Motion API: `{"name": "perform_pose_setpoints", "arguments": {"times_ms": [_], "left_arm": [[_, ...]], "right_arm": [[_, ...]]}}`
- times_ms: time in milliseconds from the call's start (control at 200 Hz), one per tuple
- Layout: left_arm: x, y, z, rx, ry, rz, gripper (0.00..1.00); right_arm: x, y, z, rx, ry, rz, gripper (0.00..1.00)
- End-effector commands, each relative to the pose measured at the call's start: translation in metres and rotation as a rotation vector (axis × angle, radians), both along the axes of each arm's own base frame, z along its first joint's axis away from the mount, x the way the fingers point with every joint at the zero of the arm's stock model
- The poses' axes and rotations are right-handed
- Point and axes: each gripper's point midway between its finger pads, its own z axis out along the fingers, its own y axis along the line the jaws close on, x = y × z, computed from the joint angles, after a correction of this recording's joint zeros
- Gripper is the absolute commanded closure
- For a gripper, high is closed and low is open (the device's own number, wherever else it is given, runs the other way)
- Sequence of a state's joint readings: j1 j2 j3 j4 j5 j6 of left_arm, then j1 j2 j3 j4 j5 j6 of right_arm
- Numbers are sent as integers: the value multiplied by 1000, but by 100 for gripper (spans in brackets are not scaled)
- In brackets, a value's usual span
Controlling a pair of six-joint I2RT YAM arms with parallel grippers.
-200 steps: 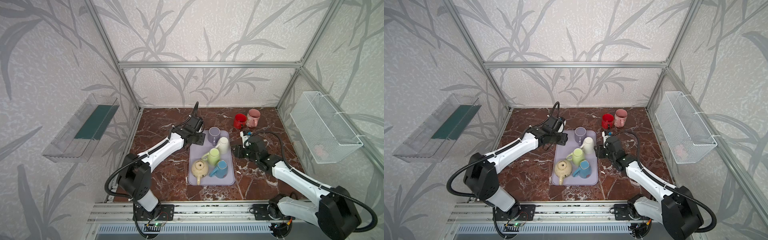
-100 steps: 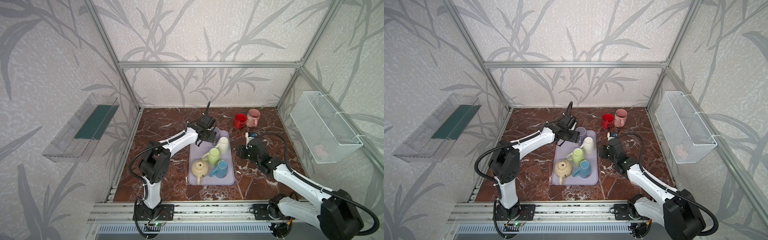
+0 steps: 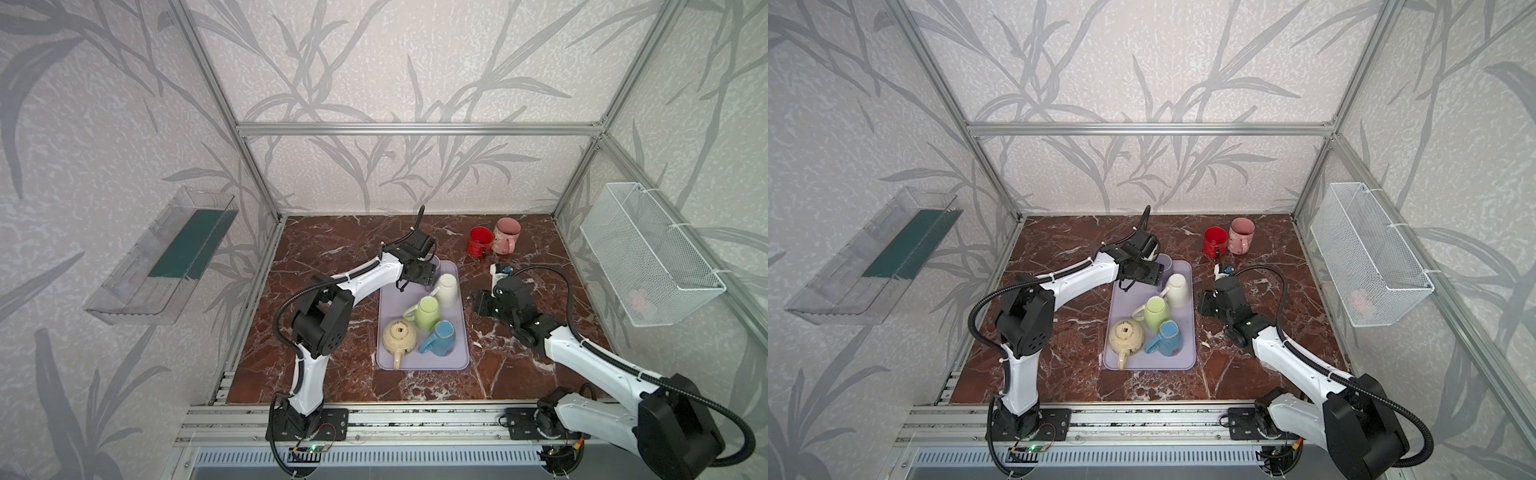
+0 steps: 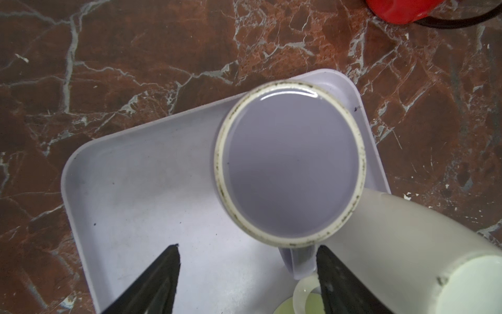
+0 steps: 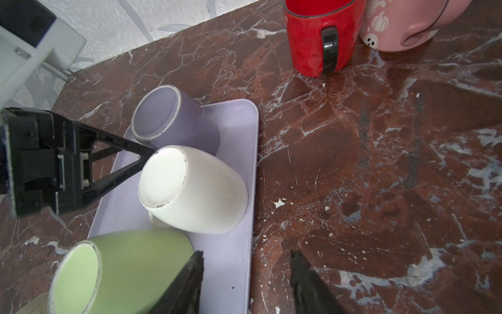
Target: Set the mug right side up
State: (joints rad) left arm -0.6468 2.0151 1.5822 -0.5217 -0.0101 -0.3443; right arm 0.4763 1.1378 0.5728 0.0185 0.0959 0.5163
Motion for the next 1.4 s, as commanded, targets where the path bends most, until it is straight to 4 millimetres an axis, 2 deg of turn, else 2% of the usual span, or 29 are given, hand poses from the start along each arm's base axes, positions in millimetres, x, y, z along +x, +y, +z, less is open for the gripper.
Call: {"name": "perform_pose_setpoints", "arguments": {"times_ms": [0,665,785,970,1080,1270,1400], "left_arm": [[0,1,-5,14,6,16,22],[4,-11,-8,18,2,11,23],[6,-4,-13,67,-8,17,29],[4,8,-12,120,-26,14,51],[2,12,-11,138,-29,7,56],[3,18,-5,169,-43,8,72],[2,18,-2,177,-43,-8,72]], "right_arm": [[3,0,1,4,-13,-6,48],[4,10,-7,33,13,22,48],[3,10,-6,36,10,24,48],[3,10,-6,35,11,27,48],[3,11,-5,38,10,31,48],[3,11,-7,35,12,31,49],[4,11,-9,32,20,31,48]]}}
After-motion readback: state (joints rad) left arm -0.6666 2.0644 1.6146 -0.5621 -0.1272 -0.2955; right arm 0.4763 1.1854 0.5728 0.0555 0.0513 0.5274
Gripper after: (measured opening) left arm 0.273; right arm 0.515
